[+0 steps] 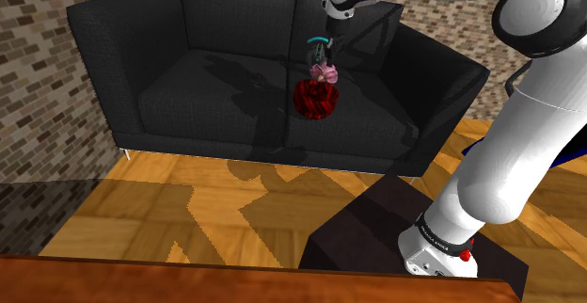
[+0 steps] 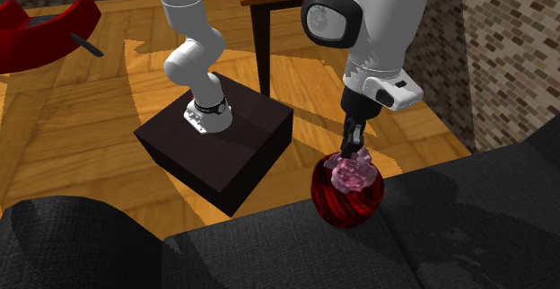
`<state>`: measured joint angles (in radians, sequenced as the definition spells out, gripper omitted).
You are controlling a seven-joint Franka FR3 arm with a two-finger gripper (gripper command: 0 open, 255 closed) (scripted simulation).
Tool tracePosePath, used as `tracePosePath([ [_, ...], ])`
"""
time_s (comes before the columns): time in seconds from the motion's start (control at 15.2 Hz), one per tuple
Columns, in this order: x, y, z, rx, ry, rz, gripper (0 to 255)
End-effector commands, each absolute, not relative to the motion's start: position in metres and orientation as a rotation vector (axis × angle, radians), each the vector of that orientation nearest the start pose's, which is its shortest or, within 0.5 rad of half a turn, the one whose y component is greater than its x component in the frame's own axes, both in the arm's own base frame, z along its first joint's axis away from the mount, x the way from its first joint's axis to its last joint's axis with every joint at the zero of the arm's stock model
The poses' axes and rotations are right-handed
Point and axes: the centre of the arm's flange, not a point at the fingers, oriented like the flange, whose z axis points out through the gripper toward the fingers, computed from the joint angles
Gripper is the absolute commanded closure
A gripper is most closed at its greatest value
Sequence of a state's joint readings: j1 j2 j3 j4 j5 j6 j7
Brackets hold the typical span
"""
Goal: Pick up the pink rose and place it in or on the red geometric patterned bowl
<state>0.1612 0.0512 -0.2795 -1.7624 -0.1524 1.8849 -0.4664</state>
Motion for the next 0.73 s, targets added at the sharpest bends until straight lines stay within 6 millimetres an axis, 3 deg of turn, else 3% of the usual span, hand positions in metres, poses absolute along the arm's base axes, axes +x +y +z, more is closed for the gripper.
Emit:
tracePosePath([
  [0.0,0.582,-0.077,0.524,-3.253,-0.644,-0.041,255],
  [0.66,0.582,-0.077,0.477,-3.253,-0.644,-0.041,255],
])
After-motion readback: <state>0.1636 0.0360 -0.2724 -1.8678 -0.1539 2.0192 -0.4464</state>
